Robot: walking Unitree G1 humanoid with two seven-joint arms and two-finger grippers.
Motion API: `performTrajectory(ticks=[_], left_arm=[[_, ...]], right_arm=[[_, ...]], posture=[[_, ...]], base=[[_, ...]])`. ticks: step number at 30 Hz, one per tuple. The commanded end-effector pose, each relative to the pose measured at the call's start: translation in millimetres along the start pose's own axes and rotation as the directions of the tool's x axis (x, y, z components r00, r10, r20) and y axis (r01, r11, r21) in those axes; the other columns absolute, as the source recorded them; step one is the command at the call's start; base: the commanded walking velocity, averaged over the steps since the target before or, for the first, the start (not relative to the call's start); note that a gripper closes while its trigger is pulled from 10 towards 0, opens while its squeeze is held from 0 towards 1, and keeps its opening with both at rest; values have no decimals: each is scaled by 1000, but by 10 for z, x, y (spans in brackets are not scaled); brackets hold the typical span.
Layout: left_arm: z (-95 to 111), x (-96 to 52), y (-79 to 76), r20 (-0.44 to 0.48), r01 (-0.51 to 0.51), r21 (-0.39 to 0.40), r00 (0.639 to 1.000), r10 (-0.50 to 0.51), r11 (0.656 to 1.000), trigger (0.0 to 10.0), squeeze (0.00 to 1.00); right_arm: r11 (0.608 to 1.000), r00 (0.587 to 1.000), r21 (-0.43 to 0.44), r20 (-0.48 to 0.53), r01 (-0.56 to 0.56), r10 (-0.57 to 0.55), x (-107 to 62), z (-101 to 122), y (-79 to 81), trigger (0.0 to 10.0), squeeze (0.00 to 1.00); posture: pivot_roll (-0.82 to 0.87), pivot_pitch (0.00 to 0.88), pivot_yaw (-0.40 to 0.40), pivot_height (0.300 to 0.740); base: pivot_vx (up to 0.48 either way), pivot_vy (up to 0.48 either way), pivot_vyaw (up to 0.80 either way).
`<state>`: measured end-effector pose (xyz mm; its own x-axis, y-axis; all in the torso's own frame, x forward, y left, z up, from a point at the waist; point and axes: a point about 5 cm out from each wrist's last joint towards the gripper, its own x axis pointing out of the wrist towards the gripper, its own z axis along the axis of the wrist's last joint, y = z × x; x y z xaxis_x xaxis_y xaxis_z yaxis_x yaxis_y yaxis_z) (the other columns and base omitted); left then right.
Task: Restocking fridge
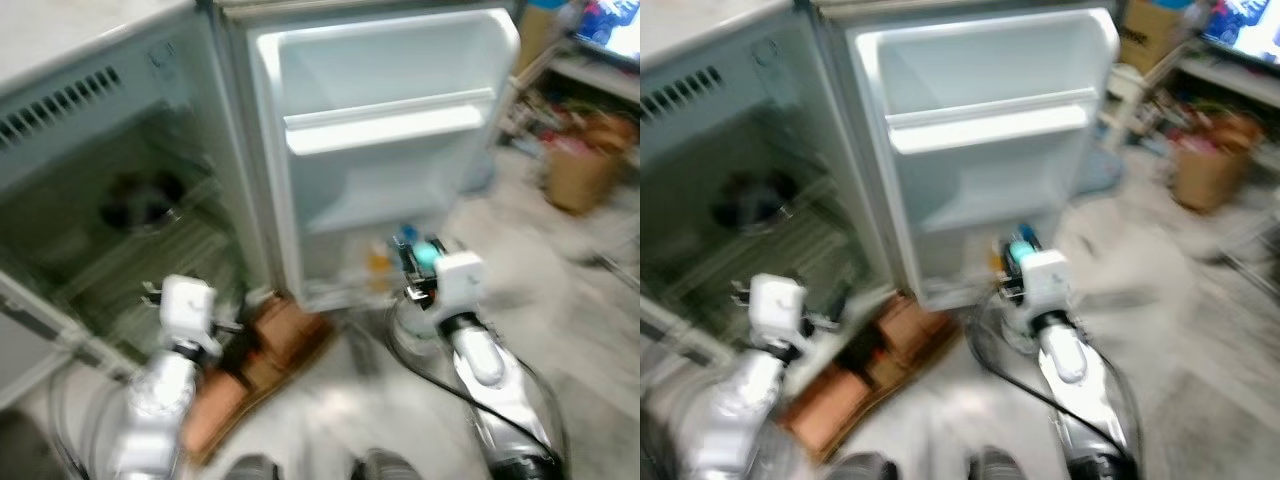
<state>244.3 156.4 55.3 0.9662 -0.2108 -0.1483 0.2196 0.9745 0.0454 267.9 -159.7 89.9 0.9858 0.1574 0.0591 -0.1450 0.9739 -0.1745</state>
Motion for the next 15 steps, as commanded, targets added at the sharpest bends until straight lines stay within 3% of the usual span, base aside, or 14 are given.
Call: performTrajectory(ticks=[1, 6, 10, 15], left_arm=[[15, -16, 103, -4, -30, 24, 1000, 30, 999, 10000, 0], [3, -15, 115, -16, -35, 29, 999, 35, 999, 10000, 0], [8, -19, 118, -12, -33, 27, 999, 33, 999, 10000, 0], [13, -16, 116, -11, -29, 27, 1000, 29, 999, 10000, 0]], right_arm=[[1000, 999, 15, 47, -4, 4, 39, 111, 38, 10000, 0], [1000, 999, 16, 46, -12, 11, 46, 113, 51, 10000, 0], [1000, 999, 18, 48, -12, 11, 52, 115, 60, 10000, 0], [1000, 999, 21, 49, -8, 7, 59, 117, 61, 10000, 0]], posture=[[55, 98, -20, 740], [59, 99, -19, 740], [62, 98, -19, 740], [63, 97, -17, 740]], base=[[285, 0, 531], [0, 0, 0], [0, 0, 781], [245, 0, 339]])
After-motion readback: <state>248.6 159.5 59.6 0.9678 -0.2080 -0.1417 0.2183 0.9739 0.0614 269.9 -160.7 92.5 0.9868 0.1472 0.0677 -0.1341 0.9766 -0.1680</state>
